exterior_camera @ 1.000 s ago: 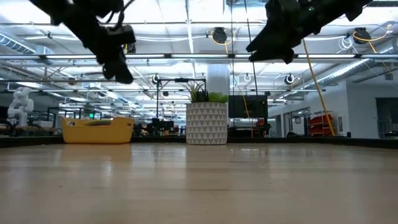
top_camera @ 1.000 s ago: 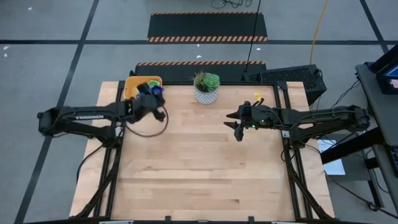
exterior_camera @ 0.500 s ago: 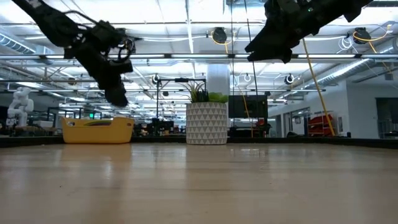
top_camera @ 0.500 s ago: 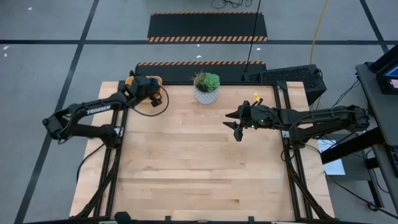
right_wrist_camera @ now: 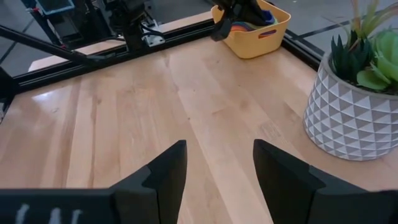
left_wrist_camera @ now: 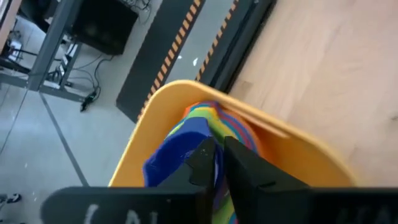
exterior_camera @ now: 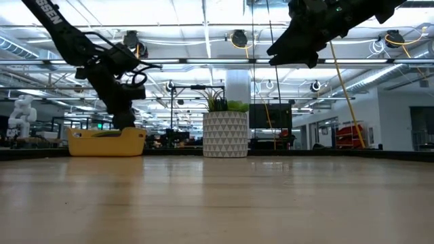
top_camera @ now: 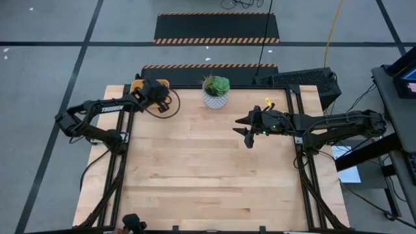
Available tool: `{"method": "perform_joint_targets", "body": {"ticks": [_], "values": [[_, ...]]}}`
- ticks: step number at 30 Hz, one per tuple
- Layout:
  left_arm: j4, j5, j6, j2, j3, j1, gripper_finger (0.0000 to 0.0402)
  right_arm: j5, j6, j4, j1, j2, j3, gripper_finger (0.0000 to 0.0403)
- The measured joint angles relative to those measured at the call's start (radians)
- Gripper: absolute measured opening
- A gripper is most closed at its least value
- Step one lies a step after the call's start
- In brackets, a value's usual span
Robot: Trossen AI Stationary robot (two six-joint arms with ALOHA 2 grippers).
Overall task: Nest measuring cups in basket
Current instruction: Stack the violet measuring cup on top of the green measuring cup in the yellow bin, then return to Home Position
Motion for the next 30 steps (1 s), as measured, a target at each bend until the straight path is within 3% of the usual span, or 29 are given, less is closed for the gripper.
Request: {"method": "perform_joint_targets", "body": {"ticks": [8, 16, 23, 30], "values": [[0.033, 0.0, -0.013, 0.0, 0.0, 0.02, 0.0114, 0.0, 0.0, 0.0, 0.0, 0.0, 0.0, 0.0178], [0.019, -0.036, -0.168, -0.077, 0.013, -0.078, 0.0132, 0.001, -0.003, 0.001, 0.0, 0.0, 0.0, 0.0178], [-0.087, 0.035, -0.406, -0.314, 0.0, -0.283, 0.0097, -0.025, -0.109, 0.035, 0.025, 0.011, -0.001, 0.0156], [-0.005, 0.055, -0.475, -0.527, -0.14, -0.557, 0.0016, -0.024, -0.196, 0.206, 0.06, 0.011, -0.082, 0.0038]]}}
